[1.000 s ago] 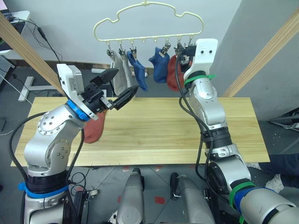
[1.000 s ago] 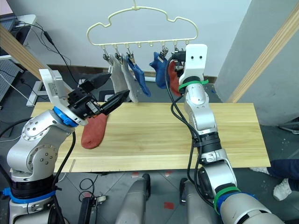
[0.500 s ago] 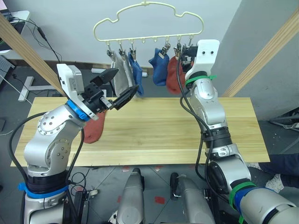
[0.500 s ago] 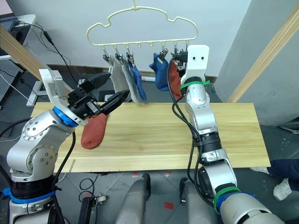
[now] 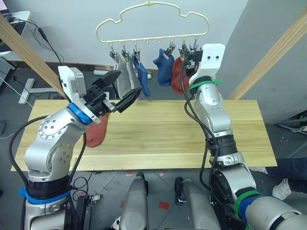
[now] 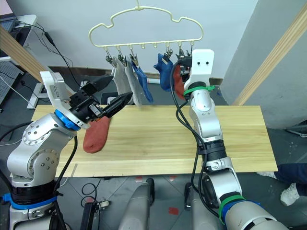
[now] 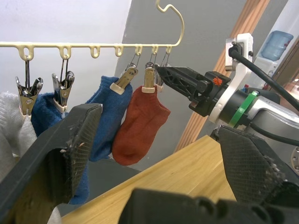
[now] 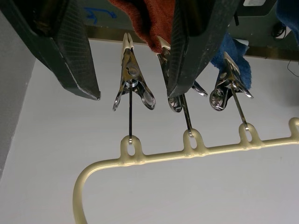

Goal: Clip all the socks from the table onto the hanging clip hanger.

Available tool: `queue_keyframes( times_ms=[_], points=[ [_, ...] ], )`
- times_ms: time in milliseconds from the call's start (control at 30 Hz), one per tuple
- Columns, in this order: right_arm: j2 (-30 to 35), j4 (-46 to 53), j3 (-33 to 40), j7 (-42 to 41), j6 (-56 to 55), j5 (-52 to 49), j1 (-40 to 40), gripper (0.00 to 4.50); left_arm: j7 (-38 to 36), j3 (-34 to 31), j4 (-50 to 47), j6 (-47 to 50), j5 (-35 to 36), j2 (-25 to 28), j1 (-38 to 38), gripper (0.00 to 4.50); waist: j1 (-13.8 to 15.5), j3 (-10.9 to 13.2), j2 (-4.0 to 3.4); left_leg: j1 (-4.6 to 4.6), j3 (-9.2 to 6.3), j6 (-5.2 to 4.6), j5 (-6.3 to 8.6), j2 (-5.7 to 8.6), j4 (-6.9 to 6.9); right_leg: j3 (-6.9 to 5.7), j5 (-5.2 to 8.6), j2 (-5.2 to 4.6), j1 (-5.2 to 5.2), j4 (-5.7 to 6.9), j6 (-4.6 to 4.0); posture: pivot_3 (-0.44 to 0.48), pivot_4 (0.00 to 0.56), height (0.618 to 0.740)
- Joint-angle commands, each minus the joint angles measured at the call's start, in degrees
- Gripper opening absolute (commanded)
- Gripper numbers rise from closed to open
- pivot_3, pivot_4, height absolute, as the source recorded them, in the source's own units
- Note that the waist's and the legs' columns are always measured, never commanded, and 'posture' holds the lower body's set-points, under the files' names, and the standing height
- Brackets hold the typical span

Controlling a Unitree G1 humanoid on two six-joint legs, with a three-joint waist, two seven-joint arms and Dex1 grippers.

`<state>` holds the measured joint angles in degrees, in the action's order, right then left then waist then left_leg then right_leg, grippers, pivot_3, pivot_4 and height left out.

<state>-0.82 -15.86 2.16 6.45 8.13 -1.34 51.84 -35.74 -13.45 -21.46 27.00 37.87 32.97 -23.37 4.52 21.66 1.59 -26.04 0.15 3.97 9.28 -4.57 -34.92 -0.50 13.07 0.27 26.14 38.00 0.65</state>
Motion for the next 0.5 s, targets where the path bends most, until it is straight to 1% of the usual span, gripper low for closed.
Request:
queue_keyframes(
  times_ms=[33,233,400,467,500],
  points=[
    [-0.1,-1.5,0.5,1.1,-1.7,0.6,3.4,2.37,0.0,-0.7,-2.1,-0.4,0.7,0.4,-0.3,4.50,0.0,0.0,0.00,0.00,0.00,0.00,0.00,0.00,0.00,0.00,0.00,0.00,0.01,0.00,0.00,0.247,0.383,0.740],
    [0.1,-6.1,1.2,1.7,-4.5,0.4,6.2,2.37,0.4,-0.9,-2.4,-0.1,0.9,0.4,0.0,4.50,0.0,0.0,-0.01,-0.01,0.00,0.00,0.00,0.00,0.03,0.00,0.00,0.00,0.01,-0.01,0.00,0.251,0.383,0.740],
    [0.3,-8.1,1.6,1.4,-5.8,0.0,7.4,2.37,0.6,-1.0,-2.8,0.0,1.0,0.3,0.2,4.50,0.0,0.0,-0.01,-0.03,0.00,0.00,0.00,0.00,0.03,-0.01,0.00,0.00,0.02,-0.03,0.00,0.255,0.384,0.740],
    [0.2,-8.5,1.7,1.3,-6.0,-0.3,7.5,1.91,0.6,-1.0,-2.8,0.0,1.0,0.3,0.2,4.50,0.0,0.0,-0.01,-0.03,0.00,0.00,0.00,0.00,0.03,-0.01,0.00,0.00,0.02,-0.03,-0.01,0.255,0.384,0.740],
    [0.2,-8.5,1.8,1.2,-6.1,-0.3,7.5,1.78,0.6,-1.1,-2.8,0.0,1.0,0.3,0.2,4.50,0.0,0.0,-0.01,-0.03,0.00,0.00,0.00,0.00,0.04,-0.01,0.00,0.00,0.02,-0.03,-0.01,0.255,0.384,0.740]
  ],
)
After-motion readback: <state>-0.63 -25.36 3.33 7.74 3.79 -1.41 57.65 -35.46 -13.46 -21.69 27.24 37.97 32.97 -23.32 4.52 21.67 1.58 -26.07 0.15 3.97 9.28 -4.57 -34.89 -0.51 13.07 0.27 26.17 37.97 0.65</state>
